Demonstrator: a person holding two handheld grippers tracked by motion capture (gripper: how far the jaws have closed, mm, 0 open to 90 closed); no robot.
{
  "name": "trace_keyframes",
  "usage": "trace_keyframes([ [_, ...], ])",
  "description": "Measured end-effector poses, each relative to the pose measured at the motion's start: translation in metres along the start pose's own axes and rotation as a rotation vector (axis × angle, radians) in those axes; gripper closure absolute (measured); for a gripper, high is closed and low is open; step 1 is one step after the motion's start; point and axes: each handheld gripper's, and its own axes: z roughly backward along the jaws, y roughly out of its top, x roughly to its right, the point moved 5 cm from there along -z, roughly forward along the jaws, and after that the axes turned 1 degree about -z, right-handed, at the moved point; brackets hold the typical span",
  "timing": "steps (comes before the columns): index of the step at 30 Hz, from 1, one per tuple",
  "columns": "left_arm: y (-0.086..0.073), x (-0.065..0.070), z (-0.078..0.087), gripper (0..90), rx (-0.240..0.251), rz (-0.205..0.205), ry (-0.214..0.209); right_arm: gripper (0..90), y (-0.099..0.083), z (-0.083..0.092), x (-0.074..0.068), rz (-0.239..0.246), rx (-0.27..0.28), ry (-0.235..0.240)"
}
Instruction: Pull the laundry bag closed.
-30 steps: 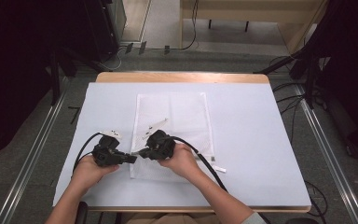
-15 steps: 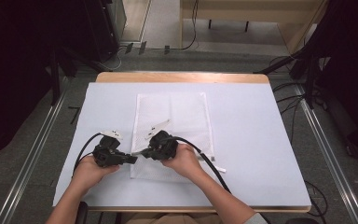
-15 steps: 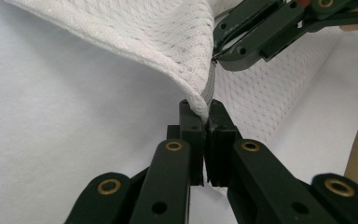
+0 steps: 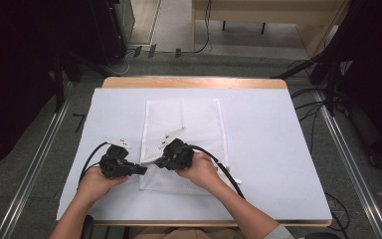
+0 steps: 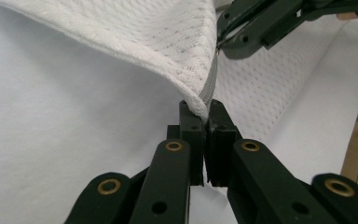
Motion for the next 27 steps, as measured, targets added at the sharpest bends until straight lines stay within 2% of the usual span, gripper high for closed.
trace_keyframes([
  [7, -0.001, 0.002, 0.001, 88.5, 0.010, -0.012, 0.000, 88.6, -0.011, 0.008, 0.010, -0.051, 0.006, 0.002],
  [13, -0.002, 0.002, 0.002, 88.5, 0.020, -0.012, 0.000, 88.6, -0.013, 0.014, 0.010, -0.041, 0.019, 0.004],
  [16, -0.002, 0.003, 0.002, 88.5, 0.023, -0.024, 0.005, 88.5, -0.013, 0.014, 0.010, -0.033, 0.018, -0.001],
  [21, -0.003, 0.003, 0.002, 88.5, 0.022, -0.019, 0.005, 88.6, -0.018, 0.021, 0.010, -0.017, -0.009, -0.012],
  [27, -0.003, 0.003, 0.002, 88.4, 0.023, -0.026, 0.000, 88.5, -0.024, 0.024, 0.019, -0.061, 0.010, -0.006],
])
